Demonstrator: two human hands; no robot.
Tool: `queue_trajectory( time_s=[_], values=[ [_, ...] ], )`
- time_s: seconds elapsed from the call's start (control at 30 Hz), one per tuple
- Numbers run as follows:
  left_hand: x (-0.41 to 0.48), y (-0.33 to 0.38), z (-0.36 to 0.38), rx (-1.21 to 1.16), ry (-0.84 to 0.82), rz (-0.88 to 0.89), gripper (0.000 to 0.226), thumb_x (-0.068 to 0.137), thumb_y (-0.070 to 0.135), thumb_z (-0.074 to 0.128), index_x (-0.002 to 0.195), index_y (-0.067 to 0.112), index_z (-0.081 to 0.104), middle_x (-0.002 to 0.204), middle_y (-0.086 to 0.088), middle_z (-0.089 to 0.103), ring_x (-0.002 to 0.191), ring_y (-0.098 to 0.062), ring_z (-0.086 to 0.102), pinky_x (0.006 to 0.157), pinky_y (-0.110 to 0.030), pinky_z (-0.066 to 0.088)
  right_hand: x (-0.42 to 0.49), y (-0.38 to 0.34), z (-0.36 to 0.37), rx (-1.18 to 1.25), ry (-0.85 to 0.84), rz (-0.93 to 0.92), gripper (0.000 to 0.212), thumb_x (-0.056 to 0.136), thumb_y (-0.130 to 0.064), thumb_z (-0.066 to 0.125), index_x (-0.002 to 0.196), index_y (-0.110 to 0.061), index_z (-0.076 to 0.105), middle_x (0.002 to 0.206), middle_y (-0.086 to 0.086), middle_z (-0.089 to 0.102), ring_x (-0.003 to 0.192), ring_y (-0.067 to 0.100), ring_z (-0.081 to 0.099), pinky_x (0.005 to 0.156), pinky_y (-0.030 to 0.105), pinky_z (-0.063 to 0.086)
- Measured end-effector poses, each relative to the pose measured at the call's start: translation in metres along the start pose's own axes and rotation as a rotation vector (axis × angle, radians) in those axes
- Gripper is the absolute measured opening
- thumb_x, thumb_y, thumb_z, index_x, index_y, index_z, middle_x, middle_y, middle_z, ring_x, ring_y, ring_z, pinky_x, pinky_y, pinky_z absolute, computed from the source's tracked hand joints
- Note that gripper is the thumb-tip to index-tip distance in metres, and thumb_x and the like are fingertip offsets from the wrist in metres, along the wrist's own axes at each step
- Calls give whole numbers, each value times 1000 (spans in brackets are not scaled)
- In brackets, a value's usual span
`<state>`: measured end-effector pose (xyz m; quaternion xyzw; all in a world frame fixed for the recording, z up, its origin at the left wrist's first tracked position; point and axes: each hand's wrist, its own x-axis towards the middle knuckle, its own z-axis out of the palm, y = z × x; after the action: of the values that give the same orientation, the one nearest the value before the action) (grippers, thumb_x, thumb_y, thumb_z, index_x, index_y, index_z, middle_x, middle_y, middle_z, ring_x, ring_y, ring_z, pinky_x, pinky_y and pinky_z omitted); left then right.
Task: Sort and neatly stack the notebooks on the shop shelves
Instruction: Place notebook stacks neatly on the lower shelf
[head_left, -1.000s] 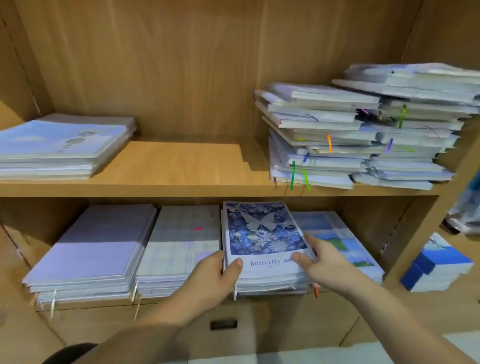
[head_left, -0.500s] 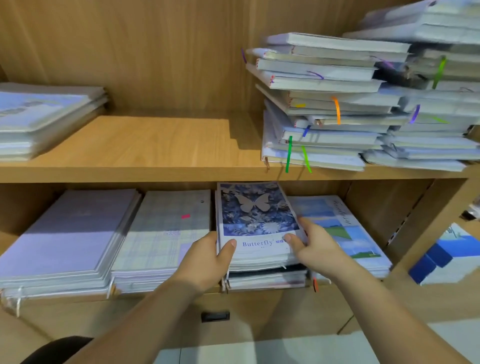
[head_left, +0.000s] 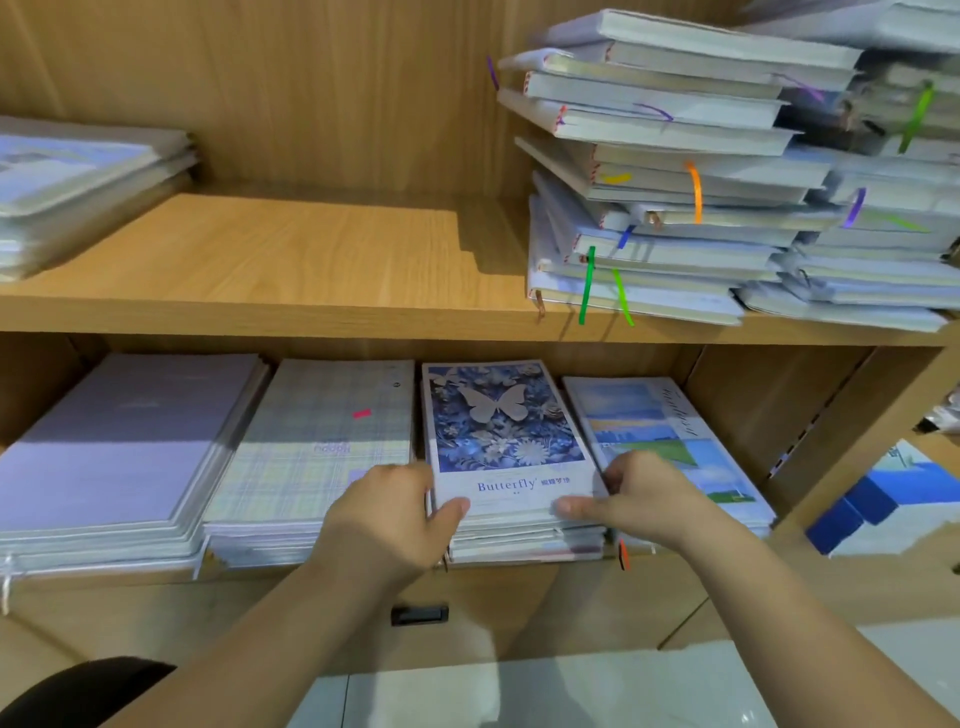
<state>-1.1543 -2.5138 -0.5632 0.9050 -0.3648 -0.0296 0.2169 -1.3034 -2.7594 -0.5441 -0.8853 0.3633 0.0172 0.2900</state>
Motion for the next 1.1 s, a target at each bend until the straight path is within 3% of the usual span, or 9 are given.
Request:
queue_trajectory(
  time_s=[0.07,0.13,0.27,0.53,0.7,0.87,1.0,1.1],
  values=[
    [-5,-4,1,51,-157,-57,42,80,73,61,93,33,57,89,12,64,86,-12,61,65,-29,47,-3,4,-2,-22,-98,59,68,44,-74,89,67,-20,54,51,-9,51,55,9,54,48,21,36],
    [-6,-3,7,86,-217,-78,44,77,71,66,95,32,57,89,12,63,91,-14,63,74,-30,52,-3,3,-2,-31,-131,85,62,43,-65,95,68,-22,57,46,-14,56,50,2,54,39,14,35],
    [-4,-4,23,32,-262,-128,43,81,63,69,101,26,63,95,6,66,95,-18,64,86,-37,56,-1,-3,12,-50,-215,152,67,54,-54,94,94,-15,55,64,3,72,47,18,59,50,29,48],
    [-19,-15,50,-136,-166,-138,31,90,57,62,105,30,57,91,9,65,86,-13,63,78,-36,55,-9,1,32,101,-241,193,43,74,-32,88,99,-11,60,66,13,74,41,18,55,43,21,37],
    [-22,-16,56,-261,-199,-168,29,92,50,67,89,24,54,73,3,62,65,-6,60,64,-30,50,-10,5,41,263,-185,209,43,72,-25,90,97,-2,63,63,13,73,41,20,55,43,22,33],
    [-23,-14,58,-240,-163,-189,28,94,48,65,90,24,51,80,6,59,70,-6,57,59,-26,41,-16,11,43,369,-203,148,28,72,-17,89,89,-3,72,60,13,67,43,20,52,43,25,31],
    [-23,-15,58,-199,-129,-124,22,96,43,62,99,23,54,80,8,57,77,-11,57,67,-30,46,-17,17,45,187,-153,113,24,77,-17,85,93,-11,70,62,8,72,41,18,58,40,24,41],
    [-23,-17,59,-220,-98,-128,23,95,42,64,98,20,60,84,1,63,83,-19,62,78,-37,54,-17,20,56,80,-70,135,20,77,-22,85,90,-17,70,64,6,74,44,18,64,52,34,59]
  ],
)
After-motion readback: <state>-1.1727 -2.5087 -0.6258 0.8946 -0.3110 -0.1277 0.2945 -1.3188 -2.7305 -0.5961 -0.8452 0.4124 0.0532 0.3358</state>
